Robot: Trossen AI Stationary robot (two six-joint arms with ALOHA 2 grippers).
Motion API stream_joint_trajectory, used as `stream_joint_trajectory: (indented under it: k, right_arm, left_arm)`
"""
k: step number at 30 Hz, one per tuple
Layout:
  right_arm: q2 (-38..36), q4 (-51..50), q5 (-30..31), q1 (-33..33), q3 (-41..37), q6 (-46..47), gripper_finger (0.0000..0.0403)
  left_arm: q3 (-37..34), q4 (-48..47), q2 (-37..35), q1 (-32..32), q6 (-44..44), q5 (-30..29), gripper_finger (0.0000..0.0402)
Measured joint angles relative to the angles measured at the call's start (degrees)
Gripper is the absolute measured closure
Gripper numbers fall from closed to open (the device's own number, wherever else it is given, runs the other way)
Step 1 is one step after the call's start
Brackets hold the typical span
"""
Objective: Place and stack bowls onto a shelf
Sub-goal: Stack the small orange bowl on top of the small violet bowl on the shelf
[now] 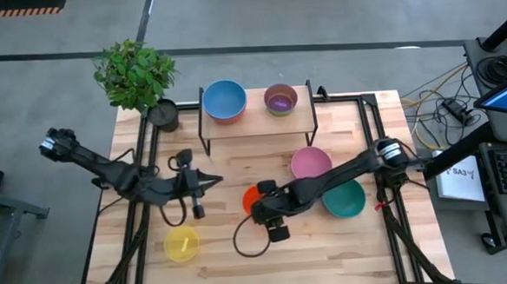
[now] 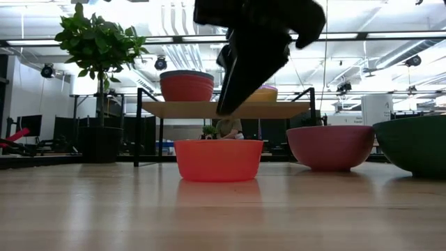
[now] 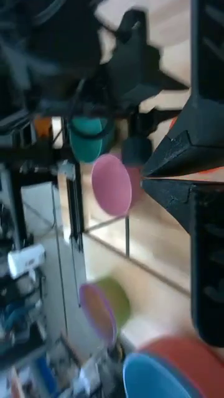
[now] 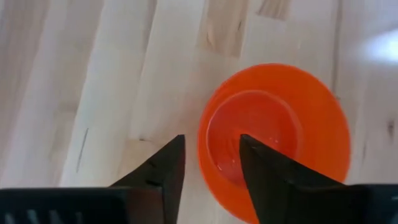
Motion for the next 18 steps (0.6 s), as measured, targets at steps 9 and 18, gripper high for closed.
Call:
stream_joint_trajectory:
  k: [9, 18]
  right_arm:
    - [4.8, 0.3, 0.1, -0.6, 0.2, 0.8, 0.023]
    - [6.9, 0.8, 0.1, -0.7, 0.1, 0.8, 0.0325]
  left_arm:
    - [0.0, -0.5, 0.1, -1.1, 0.4, -0.5, 0.0402]
    - [0.0, -0.8, 0.1, -1.1, 0.8, -0.5, 0.0402]
